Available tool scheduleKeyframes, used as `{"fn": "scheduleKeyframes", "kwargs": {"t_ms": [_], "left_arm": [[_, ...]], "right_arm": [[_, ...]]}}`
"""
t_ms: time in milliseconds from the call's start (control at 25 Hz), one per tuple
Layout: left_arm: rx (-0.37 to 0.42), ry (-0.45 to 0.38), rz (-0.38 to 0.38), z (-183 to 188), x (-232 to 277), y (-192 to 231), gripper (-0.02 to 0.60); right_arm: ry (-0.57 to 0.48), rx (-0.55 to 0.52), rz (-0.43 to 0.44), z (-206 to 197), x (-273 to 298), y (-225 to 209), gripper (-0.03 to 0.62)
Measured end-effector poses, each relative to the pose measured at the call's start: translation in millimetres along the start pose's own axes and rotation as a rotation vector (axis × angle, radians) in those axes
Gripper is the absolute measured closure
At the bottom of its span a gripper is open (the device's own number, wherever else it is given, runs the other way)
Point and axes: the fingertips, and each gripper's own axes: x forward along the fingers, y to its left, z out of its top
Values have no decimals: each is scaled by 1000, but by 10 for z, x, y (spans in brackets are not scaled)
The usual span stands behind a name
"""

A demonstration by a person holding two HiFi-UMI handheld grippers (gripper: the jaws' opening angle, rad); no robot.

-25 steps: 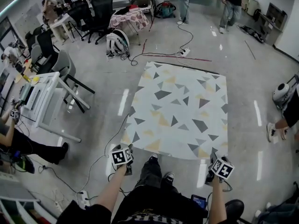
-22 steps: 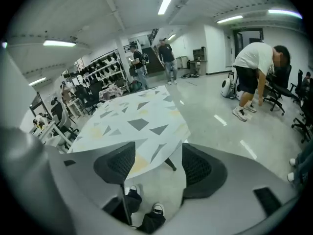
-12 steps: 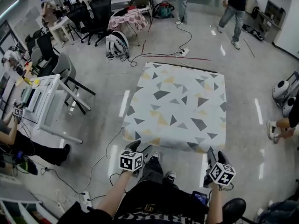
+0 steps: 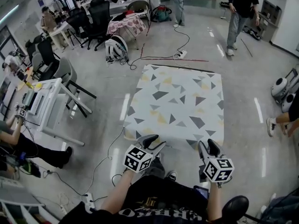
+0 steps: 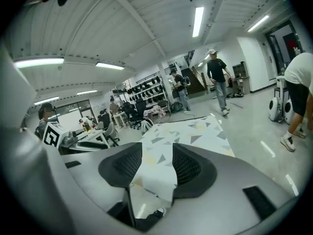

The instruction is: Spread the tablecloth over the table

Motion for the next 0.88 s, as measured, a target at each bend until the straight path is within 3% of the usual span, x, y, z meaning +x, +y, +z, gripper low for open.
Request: {"fn": "scheduleKeyframes", "kwargs": {"t_ms": [120, 440, 880], "left_arm": [[48, -24, -20, 189, -70, -188, 446], [68, -147, -108, 565, -287, -636, 489], [58, -200, -154, 687, -397, -909, 552]], "right_arm": [[-5, -34, 81, 110, -45, 269, 390], [-28, -96, 198, 233, -171, 780, 461], [-57, -143, 237, 390, -343, 889, 554]]}}
